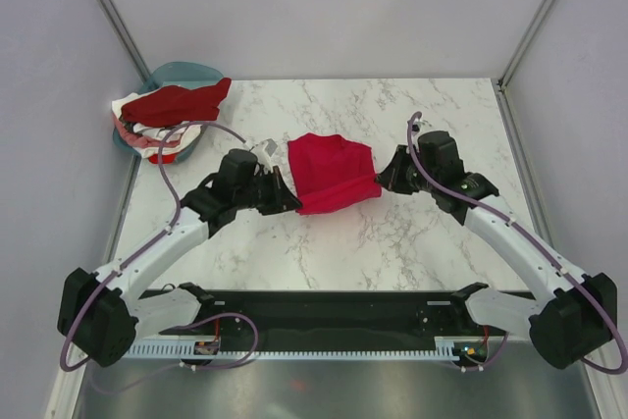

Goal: Fold and stack the t-shirts
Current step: Fold the tshirt

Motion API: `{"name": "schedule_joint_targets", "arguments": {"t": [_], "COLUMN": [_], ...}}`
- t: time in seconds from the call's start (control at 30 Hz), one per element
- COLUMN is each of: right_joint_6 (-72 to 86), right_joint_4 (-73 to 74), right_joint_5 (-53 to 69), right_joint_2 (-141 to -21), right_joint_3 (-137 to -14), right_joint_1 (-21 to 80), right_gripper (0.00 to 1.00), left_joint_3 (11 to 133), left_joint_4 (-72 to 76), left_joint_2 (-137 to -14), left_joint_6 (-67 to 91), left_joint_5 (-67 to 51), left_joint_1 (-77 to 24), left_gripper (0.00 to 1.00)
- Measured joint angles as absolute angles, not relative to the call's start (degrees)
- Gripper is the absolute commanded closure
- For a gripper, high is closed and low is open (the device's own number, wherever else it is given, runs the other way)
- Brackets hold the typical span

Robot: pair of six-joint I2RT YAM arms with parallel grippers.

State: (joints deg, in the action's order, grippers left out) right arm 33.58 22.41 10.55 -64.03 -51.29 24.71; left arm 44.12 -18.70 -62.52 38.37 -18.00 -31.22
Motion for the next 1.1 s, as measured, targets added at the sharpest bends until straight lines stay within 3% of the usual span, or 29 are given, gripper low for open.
{"name": "schedule_joint_targets", "arguments": {"t": [0.77, 0.87, 0.9, 0.93, 0.97, 1.0, 1.03, 1.07, 1.1], "right_joint_6": [30.96, 30.59, 30.55, 30.65, 30.89, 31.20, 31.59, 31.81, 31.75], "right_joint_4": [19.62, 18.44, 17.91, 17.61, 16.95, 16.32, 15.55, 14.96, 14.31], "right_joint_5": [0.16, 0.01, -0.08, -0.08, -0.01, -0.10, -0.08, -0.03, -0.01], "right_joint_2": [-90.98, -95.26, -96.60, -98.63, -100.90, -103.37, -105.36, -108.75, -111.28], "right_joint_3": [-75.79, -79.13, -80.07, -81.71, -83.50, -85.49, -87.02, -89.91, -92.14], "right_joint_1": [24.01, 23.53, 23.31, 22.94, 22.50, 22.00, 21.61, 21.02, 20.71], "right_gripper": [1.00, 0.97, 0.85, 0.74, 0.59, 0.36, 0.11, 0.05, 0.02], "left_joint_3": [66.39, 70.72, 72.01, 73.89, 76.23, 79.18, 82.56, 86.48, 90.30], "left_joint_4": [-23.53, -23.97, -23.77, -24.01, -24.43, -24.51, -24.69, -25.32, -25.17], "left_joint_2": [-84.99, -90.30, -91.85, -94.11, -96.77, -99.70, -103.00, -106.56, -110.21], "left_joint_6": [37.60, 37.08, 37.01, 36.93, 36.45, 36.36, 36.36, 36.34, 36.40], "left_joint_5": [-19.46, -20.97, -21.41, -21.89, -22.65, -23.27, -23.88, -24.67, -25.21], "left_joint_1": [-21.34, -19.70, -19.31, -18.70, -18.17, -17.63, -16.99, -16.38, -15.79], "left_gripper": [0.98, 0.94, 0.88, 0.66, 0.57, 0.48, 0.15, 0.03, 0.00]}}
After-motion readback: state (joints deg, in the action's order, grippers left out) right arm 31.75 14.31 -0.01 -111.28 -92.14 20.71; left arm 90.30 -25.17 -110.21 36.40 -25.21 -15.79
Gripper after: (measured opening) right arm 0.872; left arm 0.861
